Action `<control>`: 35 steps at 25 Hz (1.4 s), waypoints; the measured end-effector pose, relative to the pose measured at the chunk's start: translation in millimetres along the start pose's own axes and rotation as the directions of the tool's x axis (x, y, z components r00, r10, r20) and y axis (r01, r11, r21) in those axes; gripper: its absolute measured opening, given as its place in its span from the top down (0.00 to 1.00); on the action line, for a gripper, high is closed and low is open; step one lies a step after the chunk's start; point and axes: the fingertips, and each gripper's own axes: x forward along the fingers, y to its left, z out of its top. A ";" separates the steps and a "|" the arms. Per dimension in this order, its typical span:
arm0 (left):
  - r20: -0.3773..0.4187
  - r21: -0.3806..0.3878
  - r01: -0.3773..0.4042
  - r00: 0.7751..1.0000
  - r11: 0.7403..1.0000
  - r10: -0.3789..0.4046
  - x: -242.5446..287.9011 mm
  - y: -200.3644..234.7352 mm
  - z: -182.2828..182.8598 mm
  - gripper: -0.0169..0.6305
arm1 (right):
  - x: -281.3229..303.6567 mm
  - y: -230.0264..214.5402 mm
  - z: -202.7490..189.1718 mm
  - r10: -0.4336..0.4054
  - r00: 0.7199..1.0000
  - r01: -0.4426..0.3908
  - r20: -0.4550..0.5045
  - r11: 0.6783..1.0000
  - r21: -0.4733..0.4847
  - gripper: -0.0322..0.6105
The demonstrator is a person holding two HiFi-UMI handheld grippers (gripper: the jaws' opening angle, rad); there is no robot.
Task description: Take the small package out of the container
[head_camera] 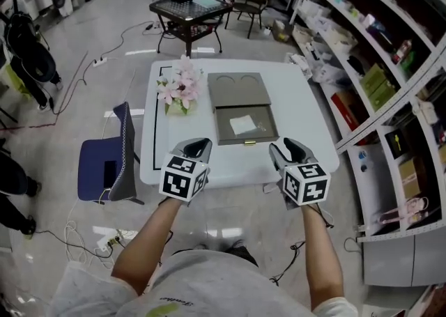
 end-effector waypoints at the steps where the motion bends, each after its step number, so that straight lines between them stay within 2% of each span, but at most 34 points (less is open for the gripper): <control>1: -0.004 0.003 -0.001 1.000 1.000 0.001 3.3 0.4 0.8 0.97 | 5.6 -1.8 0.8 0.023 1.000 -0.024 -0.017 0.999 -0.027 0.67; 5: -0.010 0.012 -0.017 1.000 1.000 0.017 19.9 1.5 5.8 0.97 | 31.8 -13.7 2.3 0.111 0.989 -0.125 -0.096 0.981 -0.146 0.66; 9: 0.008 -0.006 -0.053 0.999 0.999 0.053 41.1 6.6 14.1 0.97 | 62.8 -30.0 2.4 0.202 0.964 -0.240 -0.176 0.942 -0.233 0.66; 12: 0.003 -0.029 -0.100 0.995 0.995 0.100 59.4 10.3 18.2 0.97 | 83.3 -42.4 0.4 0.268 0.934 -0.331 -0.234 0.896 -0.296 0.66; 18: -0.010 -0.088 -0.188 0.982 0.978 0.188 95.1 11.6 23.4 0.97 | 122.3 -55.7 -12.4 0.387 0.849 -0.511 -0.361 0.775 -0.372 0.66; 26: -0.024 -0.106 -0.281 0.960 0.954 0.280 128.6 5.2 31.6 0.97 | 155.8 -60.1 -39.6 0.474 0.717 -0.692 -0.510 0.574 -0.438 0.63; 28: -0.031 -0.113 -0.306 0.952 0.945 0.305 131.0 7.7 29.3 0.97 | 162.3 -55.0 -49.0 0.485 0.681 -0.730 -0.549 0.510 -0.455 0.61; 33: -0.058 -0.133 -0.378 0.926 0.916 0.374 131.0 16.3 19.2 0.97 | 172.8 -45.0 -76.1 0.479 0.593 -0.804 -0.647 0.325 -0.497 0.58; 35: -0.070 -0.142 -0.403 0.915 0.904 0.396 128.8 19.7 16.1 0.97 | 176.0 -42.1 -84.7 0.472 0.563 -0.824 -0.678 0.266 -0.500 0.58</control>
